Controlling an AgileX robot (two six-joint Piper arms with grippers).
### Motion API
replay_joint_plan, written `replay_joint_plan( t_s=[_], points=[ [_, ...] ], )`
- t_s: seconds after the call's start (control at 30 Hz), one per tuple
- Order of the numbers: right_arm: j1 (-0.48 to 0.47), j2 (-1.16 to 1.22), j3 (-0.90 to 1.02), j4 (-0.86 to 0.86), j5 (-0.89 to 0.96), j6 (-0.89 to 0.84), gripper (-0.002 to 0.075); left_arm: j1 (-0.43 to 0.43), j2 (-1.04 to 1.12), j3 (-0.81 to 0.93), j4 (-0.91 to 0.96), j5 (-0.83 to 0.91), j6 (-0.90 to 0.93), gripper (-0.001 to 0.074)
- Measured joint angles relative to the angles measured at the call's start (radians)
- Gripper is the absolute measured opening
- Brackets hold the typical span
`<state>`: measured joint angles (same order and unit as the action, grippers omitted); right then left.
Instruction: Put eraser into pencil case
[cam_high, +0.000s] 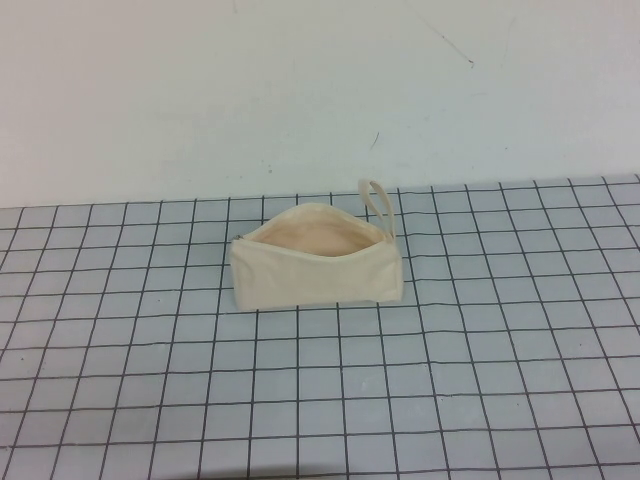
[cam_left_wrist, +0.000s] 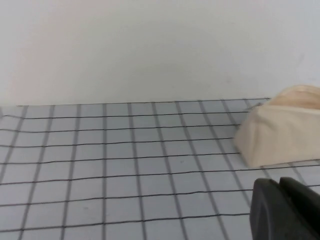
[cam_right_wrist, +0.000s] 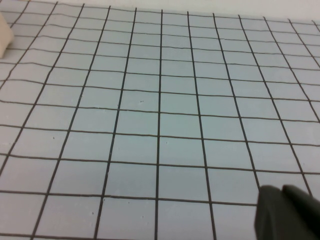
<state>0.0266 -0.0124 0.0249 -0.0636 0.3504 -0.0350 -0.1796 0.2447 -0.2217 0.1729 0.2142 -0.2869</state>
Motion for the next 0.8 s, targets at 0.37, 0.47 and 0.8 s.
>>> replay_joint_plan(
  t_s=[0.37, 0.47, 0.8],
  points=[
    [0.0, 0.0, 0.0, -0.001, 0.0, 0.0, -0.0001, 0.131, -0.253, 0.244, -0.064, 0.129, -0.032, -0.0001],
    [0.0, -0.002, 0.0, -0.001, 0.0, 0.0, -0.0001, 0.143, -0.253, 0.24, -0.076, 0.145, -0.03, -0.0001],
    [0.0, -0.002, 0.0, -0.001, 0.0, 0.0, -0.0001, 0.147, -0.253, 0.24, -0.081, 0.147, -0.004, -0.0001]
  ],
)
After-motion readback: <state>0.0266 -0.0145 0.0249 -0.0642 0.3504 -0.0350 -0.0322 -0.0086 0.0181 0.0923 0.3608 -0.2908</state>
